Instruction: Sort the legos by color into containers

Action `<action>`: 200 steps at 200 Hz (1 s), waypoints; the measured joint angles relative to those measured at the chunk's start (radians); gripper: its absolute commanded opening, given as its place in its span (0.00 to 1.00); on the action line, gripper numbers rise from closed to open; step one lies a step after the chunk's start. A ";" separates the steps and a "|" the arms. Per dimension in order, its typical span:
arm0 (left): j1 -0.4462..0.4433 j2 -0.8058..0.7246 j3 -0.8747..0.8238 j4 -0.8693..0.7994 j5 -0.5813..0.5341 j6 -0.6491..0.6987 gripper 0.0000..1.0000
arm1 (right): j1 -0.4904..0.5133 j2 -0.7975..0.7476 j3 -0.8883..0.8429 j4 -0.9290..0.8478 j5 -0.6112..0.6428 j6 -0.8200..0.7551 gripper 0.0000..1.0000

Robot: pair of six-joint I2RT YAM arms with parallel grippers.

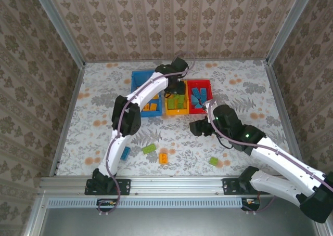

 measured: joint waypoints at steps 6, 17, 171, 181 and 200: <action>-0.002 -0.031 -0.019 0.000 -0.007 -0.003 0.50 | 0.008 0.018 0.000 0.003 0.001 -0.013 0.81; -0.006 -0.121 -0.083 0.012 -0.022 -0.013 0.50 | 0.031 0.056 0.000 0.019 -0.002 -0.035 0.82; 0.141 -1.595 -1.119 -0.154 -0.197 -0.202 0.51 | 0.528 0.958 0.369 0.464 0.045 -0.403 0.96; 0.145 -1.624 -1.119 -0.183 -0.204 -0.209 0.51 | 0.530 0.988 0.392 0.469 0.057 -0.409 0.96; 0.146 -1.640 -1.119 -0.228 -0.212 -0.216 0.50 | 0.533 1.052 0.432 0.489 0.080 -0.415 0.96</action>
